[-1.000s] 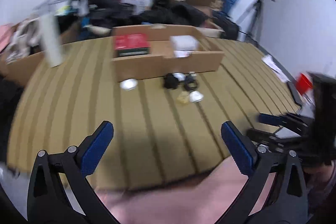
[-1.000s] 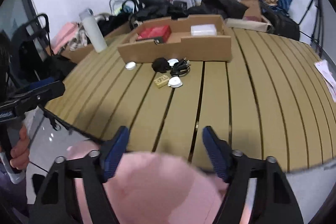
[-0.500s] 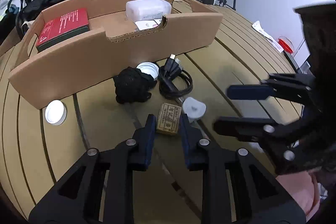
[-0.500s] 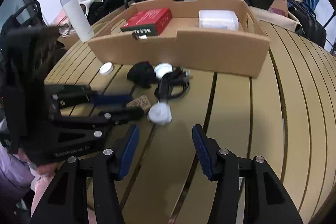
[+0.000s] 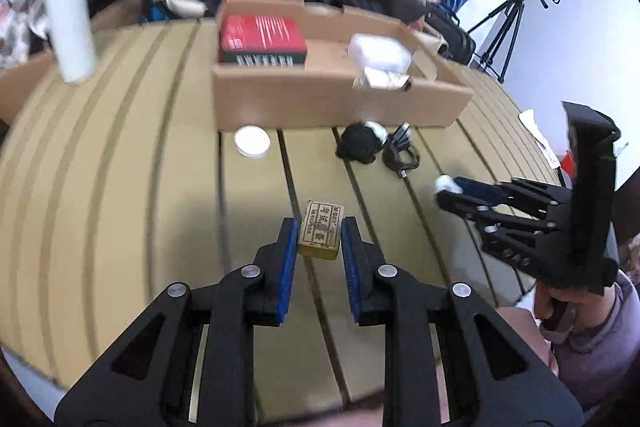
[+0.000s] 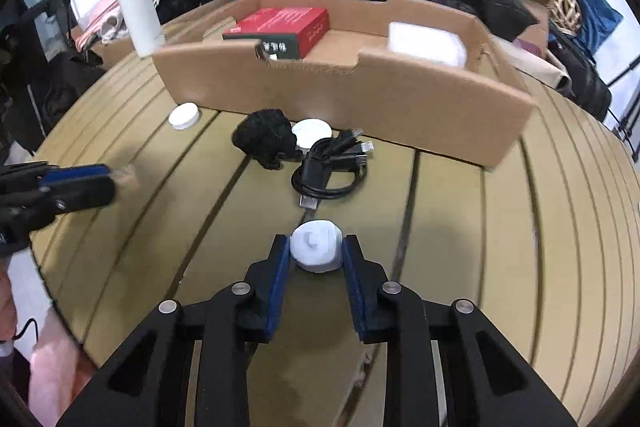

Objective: Organize objects
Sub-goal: 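Grasp the small gold-labelled box with the left tool while the right tool grasps a white lid, then lower the gold box and white lid into the tray and open both tools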

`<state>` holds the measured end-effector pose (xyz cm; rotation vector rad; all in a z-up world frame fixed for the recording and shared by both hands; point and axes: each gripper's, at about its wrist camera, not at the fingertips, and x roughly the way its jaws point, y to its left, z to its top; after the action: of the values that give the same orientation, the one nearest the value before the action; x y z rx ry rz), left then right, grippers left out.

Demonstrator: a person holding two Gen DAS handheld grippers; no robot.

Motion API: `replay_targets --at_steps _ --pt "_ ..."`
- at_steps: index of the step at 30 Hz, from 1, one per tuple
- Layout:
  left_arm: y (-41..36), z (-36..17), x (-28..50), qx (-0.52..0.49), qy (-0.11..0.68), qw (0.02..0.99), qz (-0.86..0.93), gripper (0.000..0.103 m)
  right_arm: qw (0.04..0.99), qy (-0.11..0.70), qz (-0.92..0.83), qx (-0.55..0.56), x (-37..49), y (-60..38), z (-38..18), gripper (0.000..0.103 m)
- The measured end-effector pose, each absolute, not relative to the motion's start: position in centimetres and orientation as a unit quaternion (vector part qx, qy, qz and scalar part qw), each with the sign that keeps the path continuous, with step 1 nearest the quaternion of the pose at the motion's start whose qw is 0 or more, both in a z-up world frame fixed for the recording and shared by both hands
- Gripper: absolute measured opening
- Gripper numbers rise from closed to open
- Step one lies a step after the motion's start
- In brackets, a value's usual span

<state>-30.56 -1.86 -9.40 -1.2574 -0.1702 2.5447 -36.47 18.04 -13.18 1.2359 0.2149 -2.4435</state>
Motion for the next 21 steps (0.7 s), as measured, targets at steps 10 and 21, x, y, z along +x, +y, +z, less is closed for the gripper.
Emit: replay_targets --at_steps 10,21 --pt "-1.4 -0.6 -19.9 -0.368 -0.054 0.165 0.913 0.019 0.185 0.012 -0.906 0.38 -22.5 24.8 -4.4 0.029" --pt "-0.1 0.9 -17.7 -0.365 -0.049 0.159 0.916 0.019 0.193 0.003 -0.917 0.35 -19.0 25.5 -1.8 0.029"
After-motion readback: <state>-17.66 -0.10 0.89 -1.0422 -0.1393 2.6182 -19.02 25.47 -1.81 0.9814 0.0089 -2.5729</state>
